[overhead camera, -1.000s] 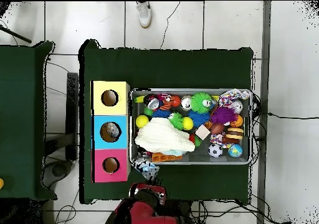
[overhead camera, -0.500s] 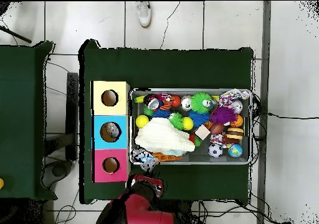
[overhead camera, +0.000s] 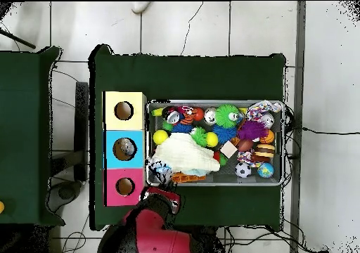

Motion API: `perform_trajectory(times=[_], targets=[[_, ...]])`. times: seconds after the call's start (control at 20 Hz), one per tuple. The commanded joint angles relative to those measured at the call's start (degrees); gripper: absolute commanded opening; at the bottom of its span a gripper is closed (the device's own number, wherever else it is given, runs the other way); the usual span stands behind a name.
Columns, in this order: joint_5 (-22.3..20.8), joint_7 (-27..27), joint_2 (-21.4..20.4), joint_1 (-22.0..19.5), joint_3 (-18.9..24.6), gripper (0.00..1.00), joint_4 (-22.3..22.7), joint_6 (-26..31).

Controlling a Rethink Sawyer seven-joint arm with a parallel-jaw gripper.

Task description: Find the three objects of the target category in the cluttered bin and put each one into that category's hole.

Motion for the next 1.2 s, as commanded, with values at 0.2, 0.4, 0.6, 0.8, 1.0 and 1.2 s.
perform_trajectory(times=[0.2,0.4,0.6,0.8,1.0,1.2], targets=[[6.74,11.62,6.42,4.26,-3.03,0.00,-7.25,8.27],[8.17,11.73,7.85,5.53,-3.81,0.00,-7.57,7.56],[9.58,11.66,8.74,6.34,-4.25,0.00,-7.59,6.85],[10.91,11.80,9.58,7.68,-5.07,0.00,-7.42,6.36],[12.56,12.01,10.72,9.25,-6.23,0.00,-8.91,7.91],[14.18,12.20,11.84,10.80,-7.29,0.00,-10.33,9.44]])
